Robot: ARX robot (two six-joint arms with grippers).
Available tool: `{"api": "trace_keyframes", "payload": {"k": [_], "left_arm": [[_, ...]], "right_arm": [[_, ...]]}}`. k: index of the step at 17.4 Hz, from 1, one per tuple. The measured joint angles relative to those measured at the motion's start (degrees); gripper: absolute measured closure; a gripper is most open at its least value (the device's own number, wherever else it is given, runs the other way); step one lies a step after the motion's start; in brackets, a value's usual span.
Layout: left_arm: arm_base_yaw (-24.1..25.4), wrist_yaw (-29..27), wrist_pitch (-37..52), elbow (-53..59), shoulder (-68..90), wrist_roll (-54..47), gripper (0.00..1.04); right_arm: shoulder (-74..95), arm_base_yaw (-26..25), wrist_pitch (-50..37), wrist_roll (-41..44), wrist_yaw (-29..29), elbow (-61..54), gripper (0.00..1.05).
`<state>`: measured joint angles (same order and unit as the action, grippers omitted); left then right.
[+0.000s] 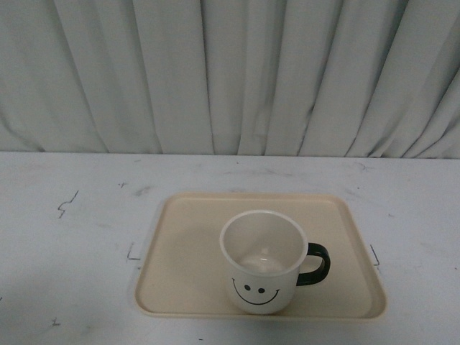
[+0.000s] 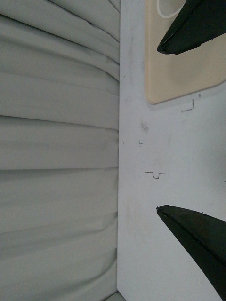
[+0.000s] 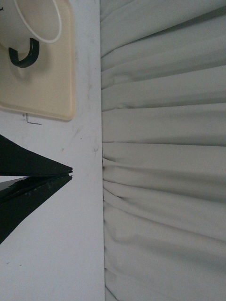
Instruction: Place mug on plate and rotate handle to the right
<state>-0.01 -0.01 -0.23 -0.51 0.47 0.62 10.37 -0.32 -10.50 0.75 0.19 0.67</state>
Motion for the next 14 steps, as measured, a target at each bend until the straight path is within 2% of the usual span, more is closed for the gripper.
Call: {"api": "trace_keyframes", "payload": {"k": [1, 2, 6, 7, 11, 12, 14], "left_arm": [[0.00, 0.00, 0.00, 0.00, -0.02, 0.00, 0.07], [0.00, -0.02, 0.00, 0.00, -0.02, 0.00, 0.07], [0.00, 0.04, 0.00, 0.00, 0.00, 0.00, 0.07], [0.00, -0.02, 0.00, 0.00, 0.00, 0.00, 0.07], [0.00, 0.00, 0.02, 0.00, 0.00, 0.00, 0.07], [0.00, 0.00, 0.02, 0.00, -0.02, 0.00, 0.07], [0.00, 0.00, 0.02, 0.00, 0.00, -0.02, 0.07]], "right_arm": [[-0.74, 0.00, 0.87, 0.02, 0.00, 0.00, 1.03], [-7.08, 0.00, 10.32, -0.04, -0.17, 0.00, 1.03], [-10.08, 0.00, 10.86, -0.13, -0.17, 0.00, 1.03], [-10.12, 0.00, 10.67, -0.13, -0.17, 0.00, 0.97], [-10.12, 0.00, 10.73, -0.13, -0.20, 0.00, 0.50], [-10.12, 0.00, 10.73, -0.13, -0.20, 0.00, 0.43], [-10.12, 0.00, 10.75, -0.13, -0.20, 0.00, 0.19]]}}
